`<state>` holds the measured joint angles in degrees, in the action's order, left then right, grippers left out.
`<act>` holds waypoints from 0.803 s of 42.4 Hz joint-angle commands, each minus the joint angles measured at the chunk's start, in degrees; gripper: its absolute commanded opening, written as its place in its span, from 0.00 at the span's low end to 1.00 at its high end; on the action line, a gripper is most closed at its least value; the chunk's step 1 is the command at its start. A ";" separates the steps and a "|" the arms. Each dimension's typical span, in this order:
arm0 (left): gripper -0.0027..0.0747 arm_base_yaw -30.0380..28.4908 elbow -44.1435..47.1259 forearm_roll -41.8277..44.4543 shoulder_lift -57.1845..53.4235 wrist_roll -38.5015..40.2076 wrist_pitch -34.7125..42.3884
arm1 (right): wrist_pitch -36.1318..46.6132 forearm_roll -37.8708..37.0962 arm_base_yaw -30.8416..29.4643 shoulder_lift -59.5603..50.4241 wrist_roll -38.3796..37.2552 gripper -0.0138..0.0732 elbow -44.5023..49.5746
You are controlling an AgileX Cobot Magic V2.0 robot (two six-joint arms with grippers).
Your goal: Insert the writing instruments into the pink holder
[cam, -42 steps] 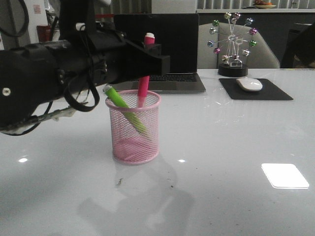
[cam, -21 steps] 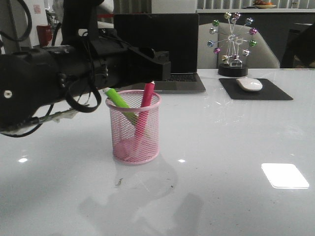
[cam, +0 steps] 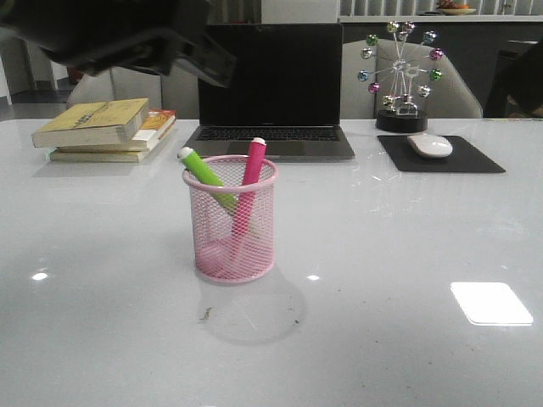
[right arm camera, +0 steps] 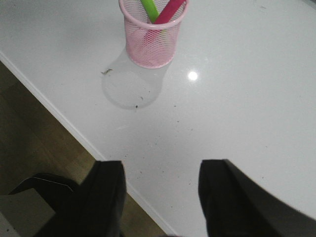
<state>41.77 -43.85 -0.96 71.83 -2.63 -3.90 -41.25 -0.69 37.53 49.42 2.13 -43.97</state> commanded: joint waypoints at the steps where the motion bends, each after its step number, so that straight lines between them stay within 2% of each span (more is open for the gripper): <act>1: 0.63 0.50 -1.54 0.42 -7.88 -0.10 -10.26 | 3.81 -0.26 0.01 -0.66 0.22 0.68 -1.45; 7: 0.63 0.50 -1.54 0.96 -15.26 -0.10 -25.31 | 3.81 -0.26 0.01 -0.66 0.22 0.68 -1.45; 13: 0.63 0.50 -1.54 2.85 -21.51 -0.10 -33.73 | 3.99 -0.26 0.01 -0.66 0.22 0.68 -1.45; 17: 0.63 0.50 -1.54 2.85 -24.58 0.27 -34.97 | 4.01 -0.26 0.01 -0.60 0.22 0.68 -1.45; 23: 0.63 0.50 -1.54 3.68 -27.58 6.52 -35.11 | 3.99 -0.31 0.01 -0.59 0.22 0.68 -1.40; 29: 0.62 0.50 -1.54 4.69 -27.73 6.52 -35.37 | 4.00 -0.31 0.01 -0.59 0.22 0.68 -1.40; 32: 0.62 0.50 -1.54 5.44 -27.73 6.42 -35.37 | 3.72 -0.31 0.01 -0.59 0.22 0.63 -1.40; 34: 0.60 0.50 -1.54 6.28 -27.73 6.42 -35.37 | 3.40 -0.31 0.01 -0.59 0.22 0.56 -1.40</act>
<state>41.77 -43.75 4.04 44.37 3.08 -42.72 -41.21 -0.69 37.53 49.42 2.13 -43.97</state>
